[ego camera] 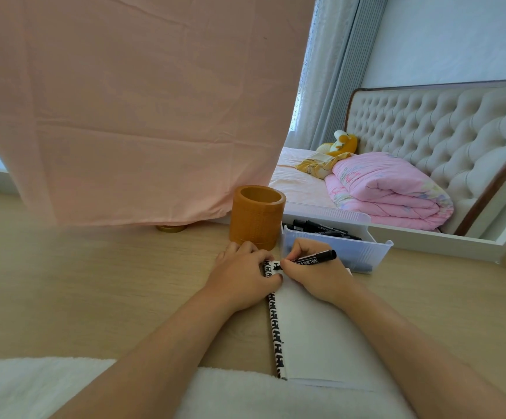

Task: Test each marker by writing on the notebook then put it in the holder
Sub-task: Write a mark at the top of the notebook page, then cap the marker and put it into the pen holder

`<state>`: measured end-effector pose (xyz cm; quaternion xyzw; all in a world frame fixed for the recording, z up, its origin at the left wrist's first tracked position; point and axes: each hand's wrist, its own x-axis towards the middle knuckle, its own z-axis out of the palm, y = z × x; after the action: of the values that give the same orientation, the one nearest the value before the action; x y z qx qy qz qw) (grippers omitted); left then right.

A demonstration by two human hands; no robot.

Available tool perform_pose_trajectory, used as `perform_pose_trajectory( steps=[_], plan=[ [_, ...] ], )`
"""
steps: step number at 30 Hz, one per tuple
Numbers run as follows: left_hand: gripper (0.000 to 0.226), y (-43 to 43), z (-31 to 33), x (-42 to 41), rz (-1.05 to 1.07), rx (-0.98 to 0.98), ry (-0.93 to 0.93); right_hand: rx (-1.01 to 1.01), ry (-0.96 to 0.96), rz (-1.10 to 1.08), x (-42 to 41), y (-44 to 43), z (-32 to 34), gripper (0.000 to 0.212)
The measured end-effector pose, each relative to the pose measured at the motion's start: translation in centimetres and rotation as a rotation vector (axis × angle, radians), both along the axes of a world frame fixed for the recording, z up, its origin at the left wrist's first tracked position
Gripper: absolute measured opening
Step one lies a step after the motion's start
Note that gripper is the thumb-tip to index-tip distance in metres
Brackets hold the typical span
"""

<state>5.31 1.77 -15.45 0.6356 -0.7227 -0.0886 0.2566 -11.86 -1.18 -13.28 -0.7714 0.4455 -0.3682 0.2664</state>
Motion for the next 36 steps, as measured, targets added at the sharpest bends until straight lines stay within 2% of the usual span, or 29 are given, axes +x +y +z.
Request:
perform_pose_trajectory(
  steps=[6, 11, 12, 14, 16, 18, 24, 27, 30, 32, 34, 36],
  plan=[
    [0.049, -0.1, 0.0, 0.0, -0.001, 0.007, -0.020, -0.017, -0.017, -0.042, -0.1, -0.1, 0.0, 0.031],
    [0.050, 0.1, 0.2, 0.2, -0.011, 0.018, -0.050, -0.004, -0.251, 0.007, -0.7, 0.8, 0.9, 0.024],
    [0.049, 0.2, 0.5, 0.3, -0.026, 0.015, -0.025, -0.034, -0.282, 0.019, -0.9, 1.1, 1.4, 0.018],
    [0.045, 0.4, 1.2, 0.7, -0.066, 0.021, 0.150, -0.077, -0.347, 0.023, -1.3, 1.3, 2.5, 0.009],
    [0.042, 0.5, 1.7, 1.4, -0.083, 0.026, 0.311, -0.060, -0.388, 0.009, -1.6, 1.1, 3.5, 0.014],
    [0.040, 0.4, 2.0, 2.4, -0.064, 0.029, 0.282, -0.009, -0.392, 0.022, -1.9, 0.8, 4.0, 0.020],
    [0.031, 0.0, 2.3, 3.9, -0.059, 0.146, -0.029, 0.095, -0.222, 0.323, -2.8, 0.8, 4.1, 0.044],
    [0.023, 0.1, 2.6, 4.0, -0.083, 0.125, -0.061, 0.269, -0.180, 0.387, -2.7, 1.3, 5.0, 0.042],
    [0.017, 0.2, 3.1, 4.6, -0.074, 0.103, -0.039, 0.382, -0.220, 0.401, -2.5, 1.8, 5.3, 0.039],
    [0.014, 0.3, 3.5, 4.8, -0.077, 0.038, 0.017, 0.317, -0.171, 0.359, -2.4, 1.9, 5.3, 0.029],
    [0.015, 0.6, 3.8, 4.5, -0.082, -0.025, 0.095, 0.171, -0.021, 0.247, -2.2, 1.7, 5.3, 0.019],
    [0.017, 0.8, 4.0, 4.1, -0.090, -0.058, 0.153, 0.050, 0.118, 0.126, -2.0, 1.4, 5.1, 0.020]
  ],
)
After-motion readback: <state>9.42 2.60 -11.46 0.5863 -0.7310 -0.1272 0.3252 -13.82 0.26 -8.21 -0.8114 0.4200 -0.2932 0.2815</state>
